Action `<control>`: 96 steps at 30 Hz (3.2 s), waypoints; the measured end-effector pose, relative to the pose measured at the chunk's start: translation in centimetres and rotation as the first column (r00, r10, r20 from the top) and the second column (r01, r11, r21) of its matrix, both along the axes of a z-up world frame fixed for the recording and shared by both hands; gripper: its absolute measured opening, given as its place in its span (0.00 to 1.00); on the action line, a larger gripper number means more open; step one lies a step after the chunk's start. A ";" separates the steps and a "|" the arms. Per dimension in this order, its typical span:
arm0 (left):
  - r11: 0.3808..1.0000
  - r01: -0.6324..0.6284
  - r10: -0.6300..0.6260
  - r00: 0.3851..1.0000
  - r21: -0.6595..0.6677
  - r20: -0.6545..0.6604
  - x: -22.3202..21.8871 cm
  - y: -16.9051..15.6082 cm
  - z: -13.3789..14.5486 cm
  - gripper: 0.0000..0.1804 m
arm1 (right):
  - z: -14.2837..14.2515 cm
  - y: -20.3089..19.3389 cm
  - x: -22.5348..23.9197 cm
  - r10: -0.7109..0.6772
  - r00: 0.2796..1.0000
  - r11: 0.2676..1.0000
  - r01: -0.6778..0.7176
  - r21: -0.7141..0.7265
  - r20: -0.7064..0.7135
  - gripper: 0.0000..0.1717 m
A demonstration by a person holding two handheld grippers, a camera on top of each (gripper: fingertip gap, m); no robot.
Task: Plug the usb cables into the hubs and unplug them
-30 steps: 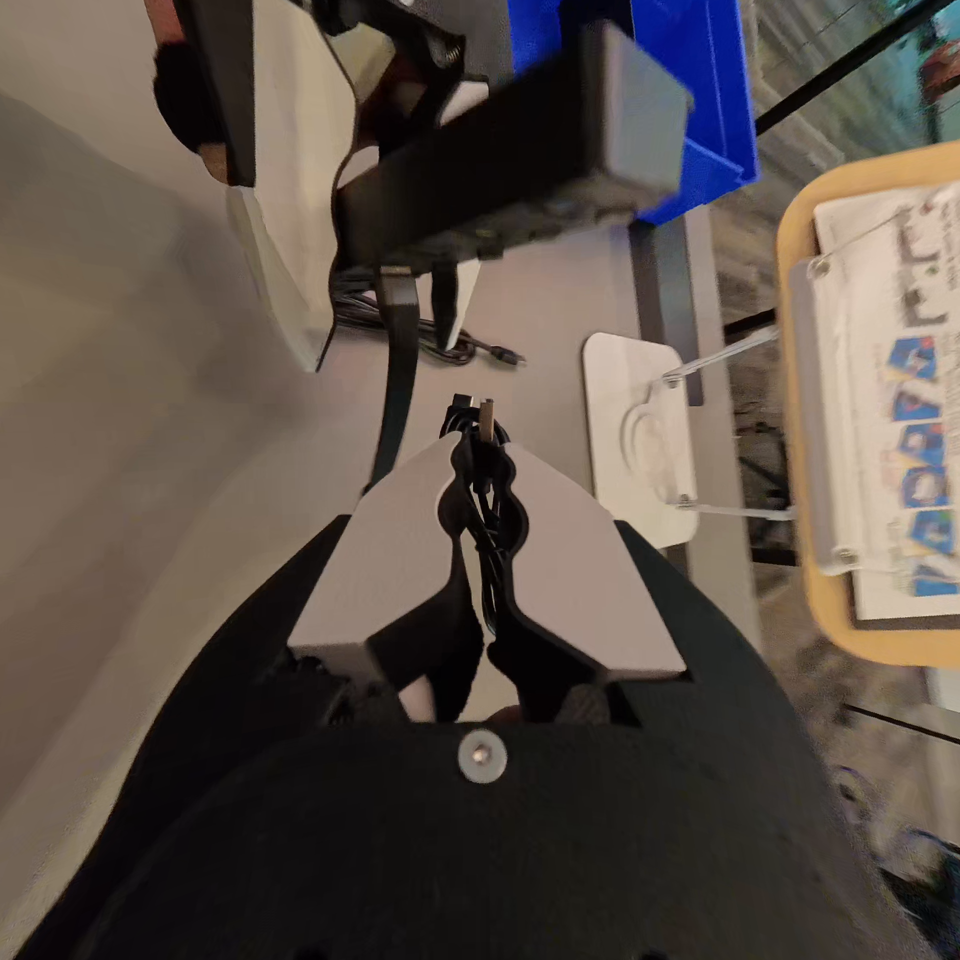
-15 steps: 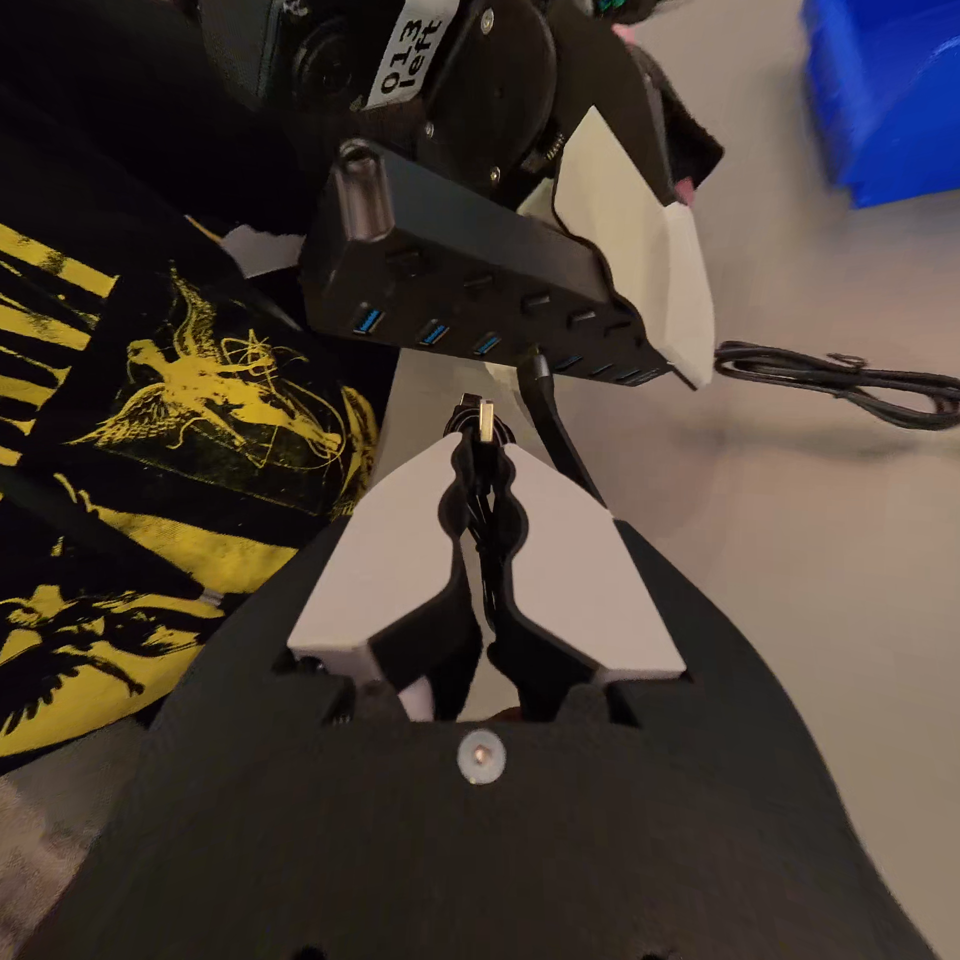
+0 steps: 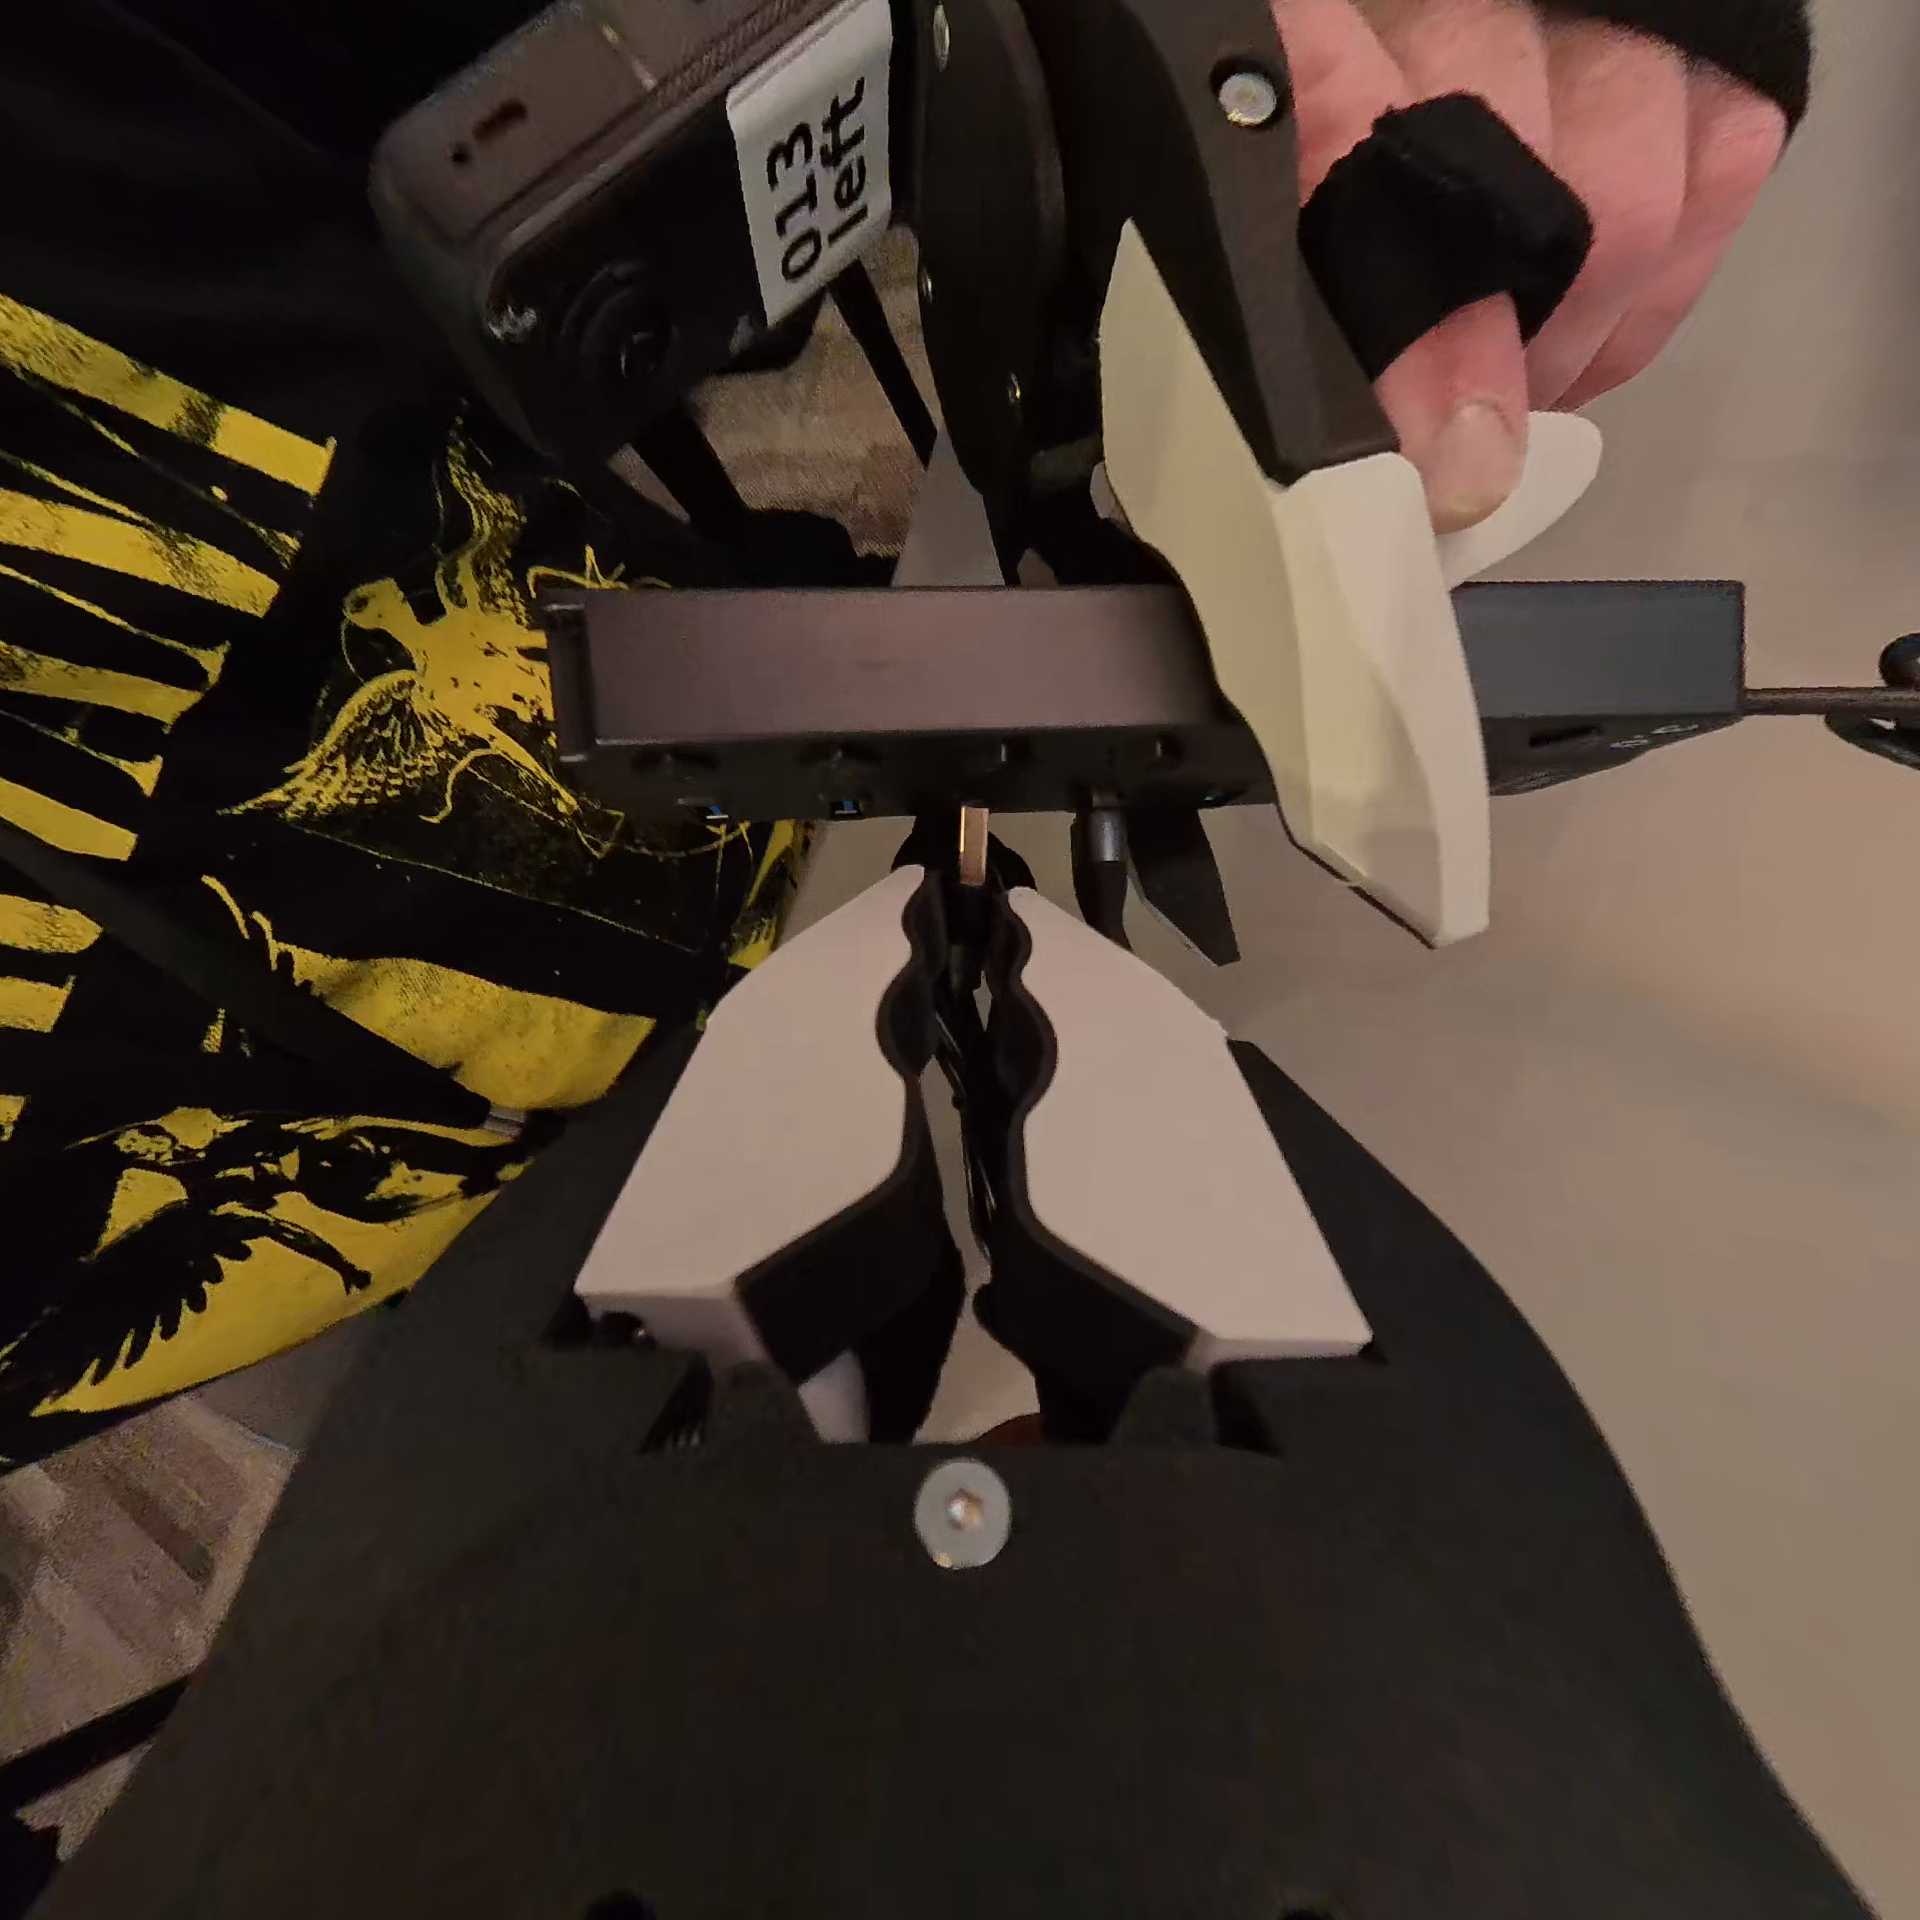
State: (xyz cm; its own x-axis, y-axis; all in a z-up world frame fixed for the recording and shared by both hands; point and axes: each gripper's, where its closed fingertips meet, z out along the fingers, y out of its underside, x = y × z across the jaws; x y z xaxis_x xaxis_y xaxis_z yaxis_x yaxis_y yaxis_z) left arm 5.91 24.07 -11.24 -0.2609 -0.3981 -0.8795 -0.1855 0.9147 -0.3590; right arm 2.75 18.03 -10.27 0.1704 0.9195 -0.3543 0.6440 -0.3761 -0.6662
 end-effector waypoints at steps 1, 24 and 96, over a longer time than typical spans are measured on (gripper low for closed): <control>1.000 0.003 -0.003 1.000 0.013 0.008 0.1 -0.1 0.2 0.35 | 0.0 -0.1 0.1 0.008 1.000 1.000 -0.009 0.015 0.025 0.04; 0.979 -0.021 0.030 0.999 0.205 -0.044 1.6 -0.3 0.4 0.35 | -0.4 -0.5 0.9 0.079 0.980 0.993 -0.093 0.070 0.181 0.04; 0.001 0.254 -0.106 0.962 -0.967 0.252 9.3 -1.5 10.9 0.45 | 6.4 2.9 12.8 -0.478 0.665 0.722 0.670 0.175 -0.573 0.33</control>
